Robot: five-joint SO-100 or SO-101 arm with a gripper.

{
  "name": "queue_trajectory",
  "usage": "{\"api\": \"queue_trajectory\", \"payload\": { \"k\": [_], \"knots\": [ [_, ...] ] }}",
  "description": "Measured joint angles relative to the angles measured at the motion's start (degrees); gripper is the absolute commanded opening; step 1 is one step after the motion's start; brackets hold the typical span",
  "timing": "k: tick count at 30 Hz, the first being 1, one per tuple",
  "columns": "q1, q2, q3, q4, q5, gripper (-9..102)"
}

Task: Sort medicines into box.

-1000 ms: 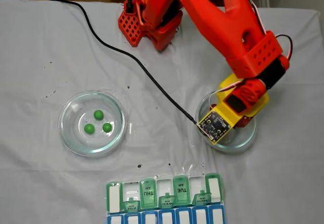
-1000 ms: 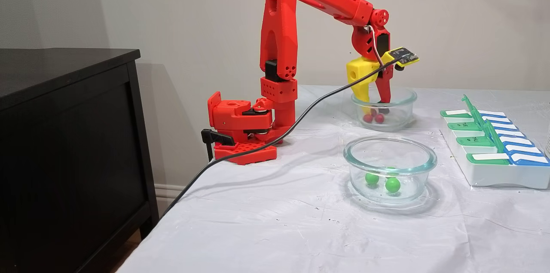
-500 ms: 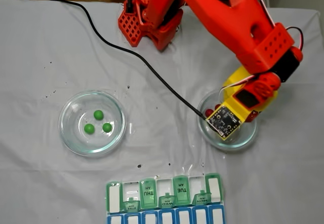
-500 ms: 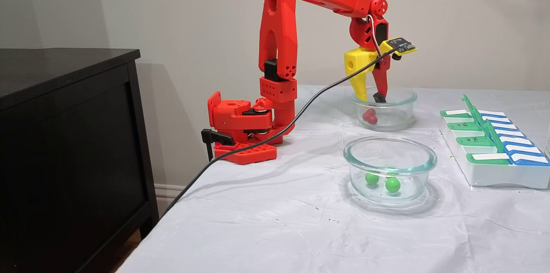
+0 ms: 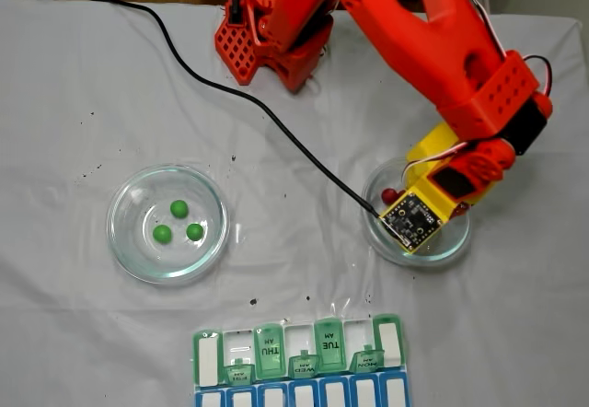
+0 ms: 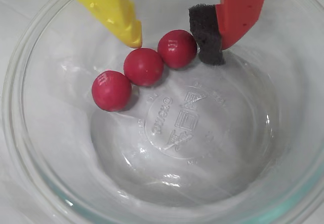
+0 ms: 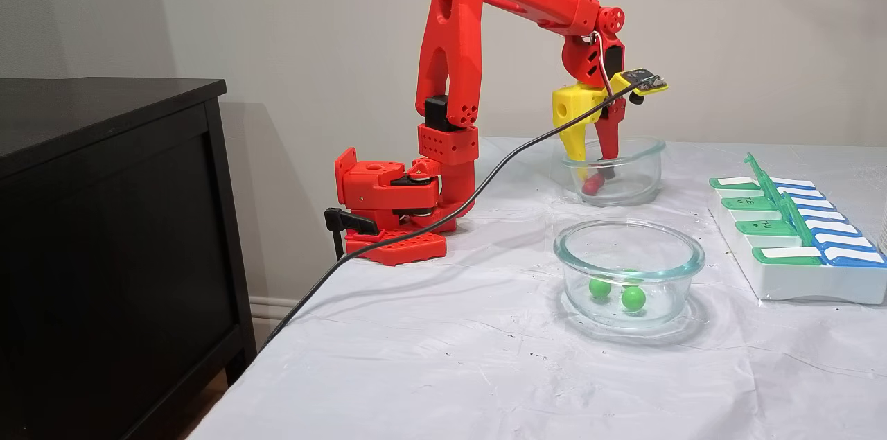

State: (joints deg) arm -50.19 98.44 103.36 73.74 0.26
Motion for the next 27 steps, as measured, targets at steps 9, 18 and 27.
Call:
{"api": "queue_trajectory", "payload": {
  "k": [9,18,27],
  "knots": [
    [-0.18,0.00,1.23,-1.85,0.09,4],
    [-0.18,0.09,1.76,-3.43,0.09,0],
    [5.89,5.10,2.64,-7.21,0.70,0]
  ]
}}
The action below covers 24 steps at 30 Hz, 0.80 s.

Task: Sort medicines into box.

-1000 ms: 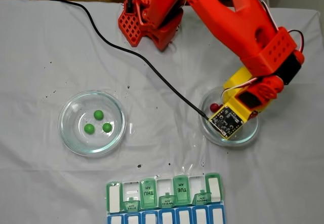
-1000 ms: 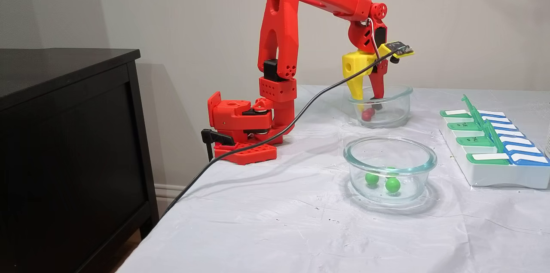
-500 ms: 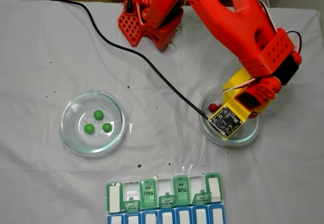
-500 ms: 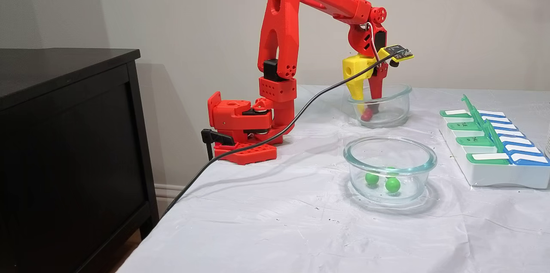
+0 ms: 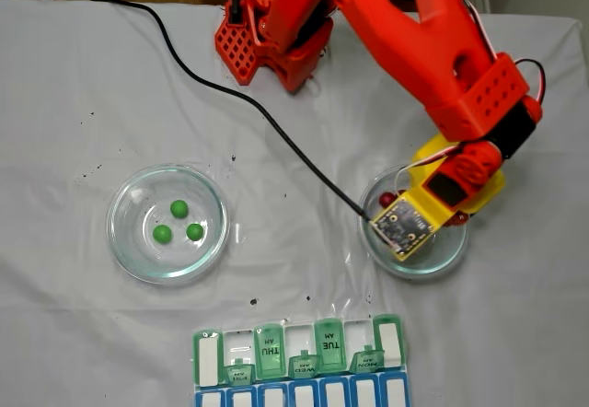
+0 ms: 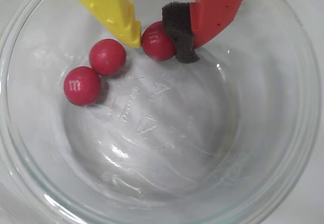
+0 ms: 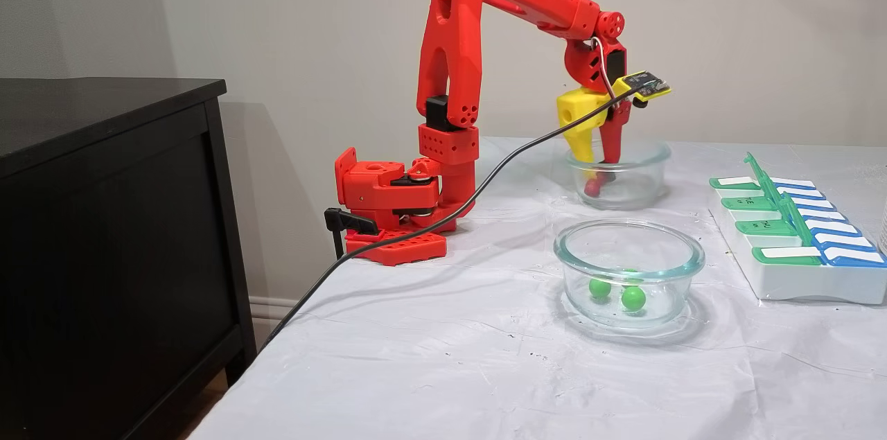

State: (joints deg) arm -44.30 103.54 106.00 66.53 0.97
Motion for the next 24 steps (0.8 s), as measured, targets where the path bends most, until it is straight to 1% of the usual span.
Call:
{"api": "queue_trajectory", "payload": {
  "k": [5,9,14,19,24],
  "knots": [
    [3.52,4.92,-1.58,0.35,0.18,0],
    [8.79,8.09,-5.54,1.23,0.09,0],
    [13.54,8.96,-8.61,1.14,-1.05,0],
    [18.98,8.96,-10.11,-1.32,-1.58,0],
    [22.32,7.82,-10.20,-5.19,-2.02,0]
  ]
}}
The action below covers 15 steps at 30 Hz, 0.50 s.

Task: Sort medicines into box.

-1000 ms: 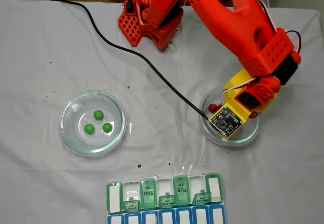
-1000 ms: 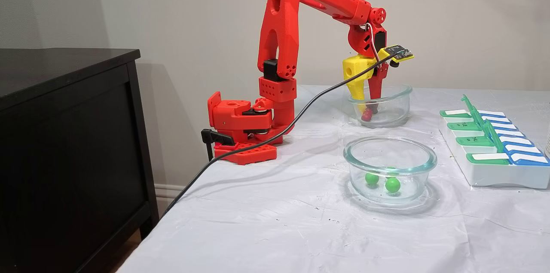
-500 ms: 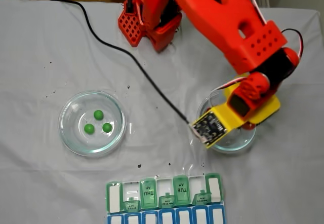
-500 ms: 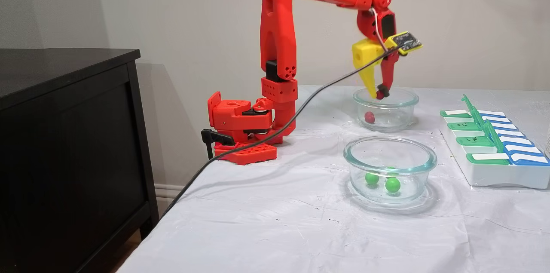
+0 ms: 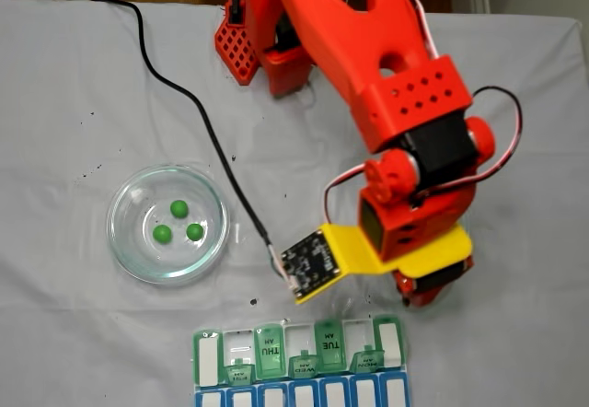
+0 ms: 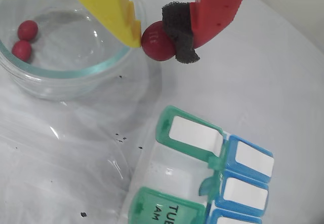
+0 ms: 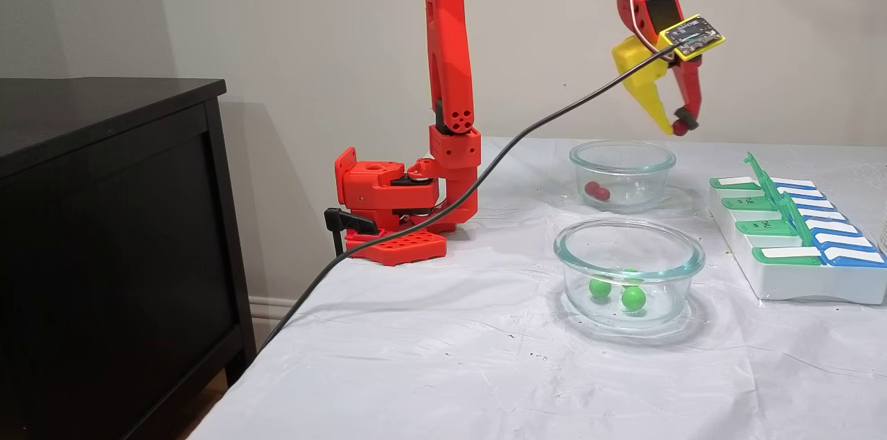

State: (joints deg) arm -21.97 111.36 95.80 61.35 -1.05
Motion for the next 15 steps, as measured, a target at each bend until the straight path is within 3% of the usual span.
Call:
{"api": "queue_trajectory", "payload": {
  "k": [15],
  "knots": [
    [6.94,-8.88,0.00,-8.96,-2.55,0]
  ]
}}
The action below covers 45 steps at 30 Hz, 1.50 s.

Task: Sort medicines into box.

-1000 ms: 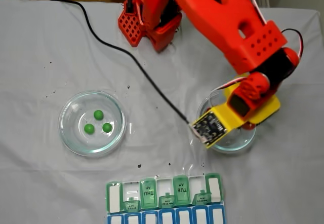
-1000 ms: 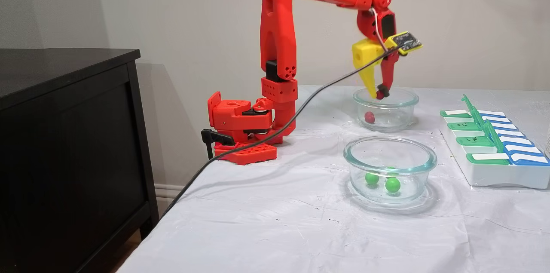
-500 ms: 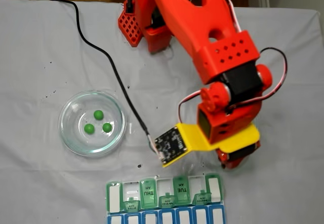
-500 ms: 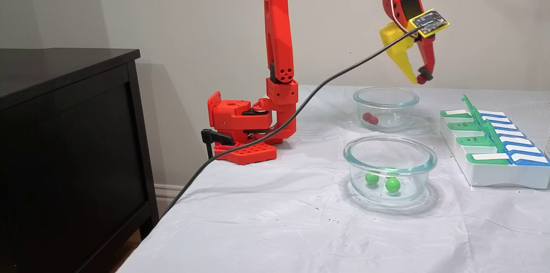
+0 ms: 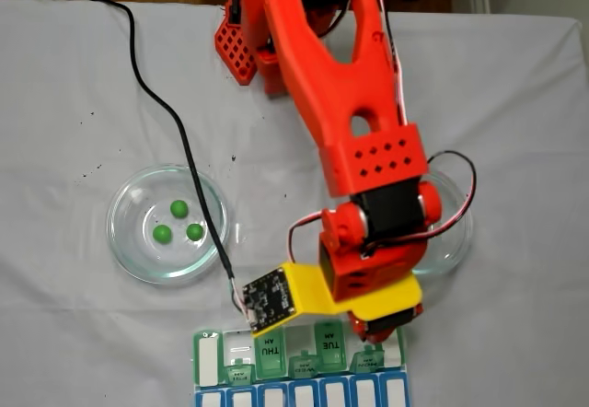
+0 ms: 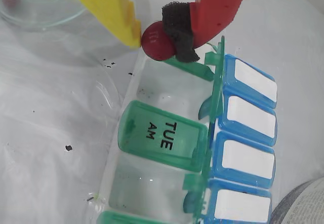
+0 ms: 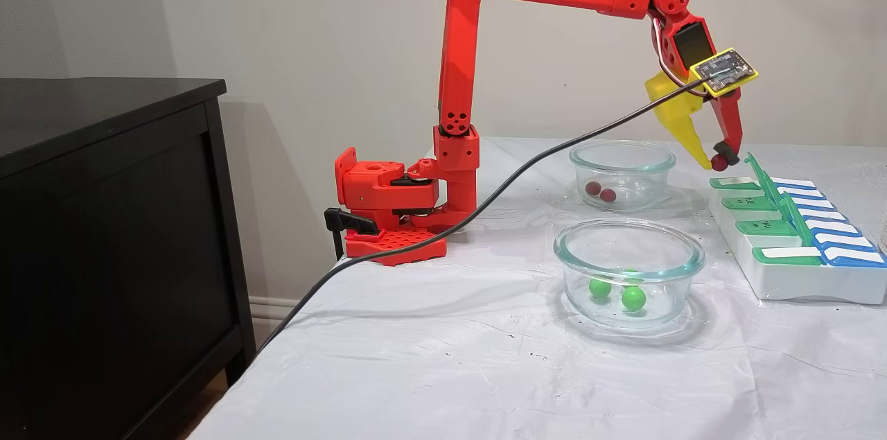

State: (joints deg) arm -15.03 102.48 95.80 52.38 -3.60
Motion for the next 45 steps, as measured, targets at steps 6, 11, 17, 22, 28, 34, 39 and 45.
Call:
{"api": "queue_trajectory", "payload": {
  "k": [6,11,17,22,28,34,39,45],
  "knots": [
    [0.53,-0.97,0.00,-5.80,0.00,0],
    [0.70,-2.20,0.09,-8.09,-0.97,20],
    [0.70,-2.64,0.97,-9.40,-1.49,25],
    [0.70,-2.72,1.05,-9.40,-1.49,22],
    [-0.35,-2.46,1.76,-6.86,-1.49,1],
    [-2.81,1.05,1.67,3.87,-0.88,0],
    [-7.03,1.85,-3.69,18.19,-2.81,0],
    [-13.89,1.85,-7.21,31.03,-3.43,1]
  ]
}}
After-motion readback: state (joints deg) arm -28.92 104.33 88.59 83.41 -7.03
